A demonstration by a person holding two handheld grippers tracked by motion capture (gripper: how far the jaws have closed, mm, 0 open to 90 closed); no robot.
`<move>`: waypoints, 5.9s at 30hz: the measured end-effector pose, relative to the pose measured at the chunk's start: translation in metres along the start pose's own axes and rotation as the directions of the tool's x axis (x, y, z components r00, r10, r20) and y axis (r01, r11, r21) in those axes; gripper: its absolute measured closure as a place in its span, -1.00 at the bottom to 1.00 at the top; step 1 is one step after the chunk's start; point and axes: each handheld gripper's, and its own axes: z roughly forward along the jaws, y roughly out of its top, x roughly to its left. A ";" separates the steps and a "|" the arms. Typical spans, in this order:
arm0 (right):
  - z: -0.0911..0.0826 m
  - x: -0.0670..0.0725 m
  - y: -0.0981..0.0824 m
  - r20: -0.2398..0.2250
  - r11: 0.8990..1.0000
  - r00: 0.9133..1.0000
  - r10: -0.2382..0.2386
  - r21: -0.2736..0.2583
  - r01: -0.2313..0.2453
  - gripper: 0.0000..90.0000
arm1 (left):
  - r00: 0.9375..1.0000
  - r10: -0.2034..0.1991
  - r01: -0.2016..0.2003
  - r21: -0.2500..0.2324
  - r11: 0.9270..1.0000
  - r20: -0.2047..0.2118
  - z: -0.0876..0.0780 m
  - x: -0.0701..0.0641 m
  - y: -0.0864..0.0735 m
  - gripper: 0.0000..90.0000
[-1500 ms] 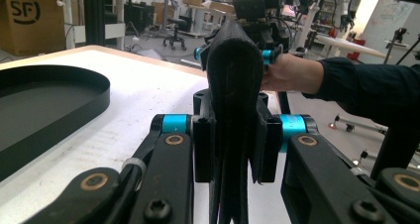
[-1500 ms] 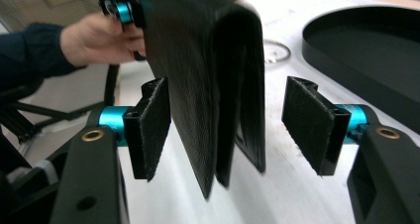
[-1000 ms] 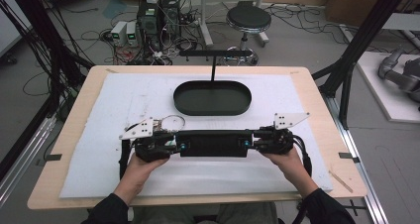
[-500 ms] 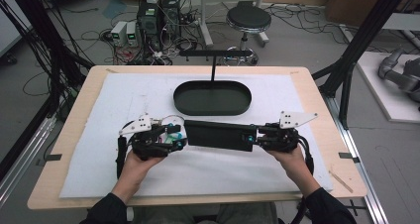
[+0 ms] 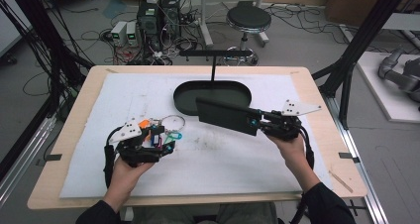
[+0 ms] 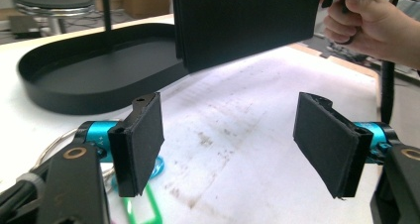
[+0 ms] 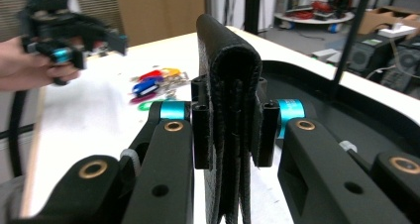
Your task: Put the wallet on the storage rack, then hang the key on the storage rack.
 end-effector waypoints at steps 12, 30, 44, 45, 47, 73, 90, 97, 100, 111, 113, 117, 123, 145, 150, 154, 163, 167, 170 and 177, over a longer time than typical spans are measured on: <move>0.022 -0.025 0.009 0.092 0.999 0.995 0.027 -0.022 -0.025 0.70 | 0.998 0.007 -0.008 -0.024 1.000 -0.062 -0.012 -0.009 -0.013 -0.43; 0.081 -0.052 0.011 0.117 0.999 0.992 0.052 -0.017 -0.050 0.70 | 0.997 0.007 -0.010 -0.035 0.999 -0.075 -0.015 -0.009 -0.014 -0.43; 0.127 -0.083 0.005 0.091 0.998 0.994 0.058 0.001 -0.059 0.70 | 0.998 0.003 -0.005 -0.028 1.000 -0.060 -0.014 -0.008 -0.017 -0.43; 0.129 -0.085 0.004 0.096 0.998 0.994 0.057 0.001 -0.057 0.70 | 0.998 0.001 -0.003 -0.028 1.000 -0.057 -0.014 -0.008 -0.018 -0.43; 0.130 -0.087 0.002 0.097 0.998 0.994 0.058 0.001 -0.058 0.70 | 0.999 0.003 -0.005 -0.028 1.000 -0.054 -0.014 -0.008 -0.018 -0.43; 0.129 -0.109 -0.021 0.163 0.979 0.984 0.070 0.178 -0.099 0.58 | 0.998 0.019 -0.021 -0.027 0.999 -0.067 -0.016 -0.008 -0.019 -0.43; 0.127 -0.102 -0.015 0.264 0.969 0.965 -0.009 0.240 -0.057 0.26 | 0.998 0.014 -0.015 -0.013 1.000 -0.066 -0.014 -0.007 -0.020 -0.43; 0.123 -0.104 -0.014 0.298 0.966 0.955 -0.014 0.251 -0.064 0.18 | 0.998 0.007 -0.008 -0.012 1.000 -0.070 -0.014 -0.006 -0.021 -0.43; 0.122 -0.104 -0.014 0.307 0.963 0.952 -0.023 0.263 -0.062 0.16 | 0.997 0.009 -0.010 -0.010 1.000 -0.070 -0.013 -0.006 -0.021 -0.43; 0.113 -0.106 -0.012 0.367 0.958 0.930 -0.003 0.268 -0.103 -0.01 | 0.997 0.011 -0.012 -0.008 1.000 -0.070 -0.013 -0.005 -0.021 -0.43; 0.107 -0.105 -0.010 0.370 0.958 0.929 0.016 0.261 -0.120 -0.05 | 0.998 0.009 -0.010 -0.008 1.000 -0.070 -0.013 -0.005 -0.021 -0.43; 0.090 -0.101 -0.003 0.362 0.961 0.930 0.057 0.233 -0.149 -0.18 | 0.998 -0.004 0.004 -0.002 1.000 -0.066 -0.012 -0.001 -0.022 -0.43; 0.060 -0.087 0.013 0.312 0.975 0.946 0.093 0.164 -0.149 -0.17 | 0.998 -0.018 0.019 0.006 1.000 -0.059 -0.006 0.004 -0.019 -0.43; -0.030 -0.034 0.010 0.279 0.992 0.953 0.113 0.025 -0.125 -0.22 | 0.987 0.026 -0.020 0.045 0.999 -0.156 0.026 0.028 0.015 -0.41; -0.049 -0.023 -0.003 0.309 0.988 0.940 0.149 -0.011 -0.153 -0.30 | 0.984 0.053 -0.040 0.080 0.996 -0.170 0.017 0.033 0.006 -0.41; -0.056 -0.016 -0.010 0.319 0.990 0.937 0.142 -0.033 -0.139 -0.30 | 0.980 0.054 -0.040 0.075 0.996 -0.191 0.008 0.037 0.005 -0.41; -0.060 -0.011 -0.027 0.357 0.990 0.923 0.142 -0.029 -0.141 -0.31 | 0.974 0.051 -0.038 0.064 0.997 -0.221 0.002 0.038 0.004 -0.42; -0.062 -0.012 -0.029 0.370 0.991 0.919 0.134 -0.024 -0.134 -0.33 | 0.974 0.056 -0.043 0.065 0.997 -0.219 0.004 0.039 0.005 -0.42; -0.066 -0.013 -0.030 0.388 0.992 0.913 0.122 -0.014 -0.126 -0.33 | 0.974 0.067 -0.054 0.065 0.996 -0.218 0.005 0.039 0.006 -0.42; -0.071 -0.015 -0.030 0.418 0.991 0.899 0.130 -0.036 -0.127 -0.34 | 0.973 0.066 -0.053 0.063 0.997 -0.222 0.006 0.042 0.006 -0.42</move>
